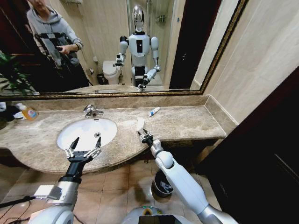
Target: Pick up the trash from the sink and place it in the trash bin.
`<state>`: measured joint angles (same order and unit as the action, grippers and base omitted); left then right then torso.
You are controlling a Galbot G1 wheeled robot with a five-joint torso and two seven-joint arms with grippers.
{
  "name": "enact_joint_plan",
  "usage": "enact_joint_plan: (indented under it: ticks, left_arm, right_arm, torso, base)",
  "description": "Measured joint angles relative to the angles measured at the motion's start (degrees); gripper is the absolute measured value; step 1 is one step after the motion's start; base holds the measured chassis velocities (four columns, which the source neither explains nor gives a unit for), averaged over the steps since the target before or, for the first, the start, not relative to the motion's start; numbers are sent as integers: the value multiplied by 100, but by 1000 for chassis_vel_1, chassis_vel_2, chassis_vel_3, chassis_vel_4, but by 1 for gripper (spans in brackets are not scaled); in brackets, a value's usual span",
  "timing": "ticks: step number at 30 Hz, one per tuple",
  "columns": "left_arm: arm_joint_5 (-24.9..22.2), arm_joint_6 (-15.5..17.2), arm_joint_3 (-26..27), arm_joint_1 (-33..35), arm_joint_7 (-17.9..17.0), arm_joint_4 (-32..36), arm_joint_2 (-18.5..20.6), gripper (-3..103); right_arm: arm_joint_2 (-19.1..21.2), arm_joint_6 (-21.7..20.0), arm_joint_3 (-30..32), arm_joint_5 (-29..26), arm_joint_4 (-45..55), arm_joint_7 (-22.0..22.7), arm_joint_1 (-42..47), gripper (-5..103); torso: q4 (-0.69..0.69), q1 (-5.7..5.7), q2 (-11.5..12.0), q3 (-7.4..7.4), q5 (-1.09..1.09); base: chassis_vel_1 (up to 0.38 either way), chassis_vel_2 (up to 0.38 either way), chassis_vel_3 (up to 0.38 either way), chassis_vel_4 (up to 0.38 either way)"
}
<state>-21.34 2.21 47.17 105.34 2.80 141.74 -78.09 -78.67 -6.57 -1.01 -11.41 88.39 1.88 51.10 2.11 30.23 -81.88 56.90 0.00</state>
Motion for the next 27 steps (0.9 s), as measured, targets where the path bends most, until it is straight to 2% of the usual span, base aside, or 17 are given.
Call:
enact_joint_plan:
  ticks: [1, 3, 6, 8, 10, 12, 15, 27]
  left_arm:
    - [0, 0, 0, 0, 0, 0, 0, 100]
    - [0, 0, 0, 0, 0, 0, 0, 100]
    - [0, 0, 0, 0, 0, 0, 0, 100]
    - [0, 0, 0, 0, 0, 0, 0, 100]
    - [0, 0, 0, 0, 0, 0, 0, 100]
    - [0, 0, 0, 0, 0, 0, 0, 100]
    - [0, 0, 0, 0, 0, 0, 0, 100]
    - [0, 0, 1, 0, 0, 0, 0, 100]
  right_arm:
    - [0, 0, 0, 0, 0, 0, 0, 36]
    - [17, 0, 33, -4, -1, -2, 9, 28]
    - [29, 0, 56, -10, 1, -2, 25, 24]
    - [54, 0, 87, -19, 28, -6, 58, 12]
    - [61, 0, 94, -22, 38, -6, 63, 12]
    - [93, 0, 116, -39, 71, -8, 79, 5]
    - [123, 0, 140, -56, 102, -9, 87, 1]
    - [363, -99, 381, -214, 628, -16, 371, 0]
  torso:
    - [0, 0, 0, 0, 0]
    - [0, 0, 0, 0, 0]
    - [0, 0, 0, 0, 0]
    - [0, 0, 0, 0, 0]
    - [0, 0, 0, 0, 0]
    - [0, 0, 0, 0, 0]
    - [0, 0, 0, 0, 0]
    - [1, 0, 0, 0, 1]
  base:
    - [0, 0, 0, 0]
    - [0, 0, 0, 0]
    - [0, 0, 0, 0]
    - [0, 0, 0, 0]
    - [0, 0, 0, 0]
    - [0, 0, 0, 0]
    - [0, 0, 0, 0]
    - [0, 0, 0, 0]
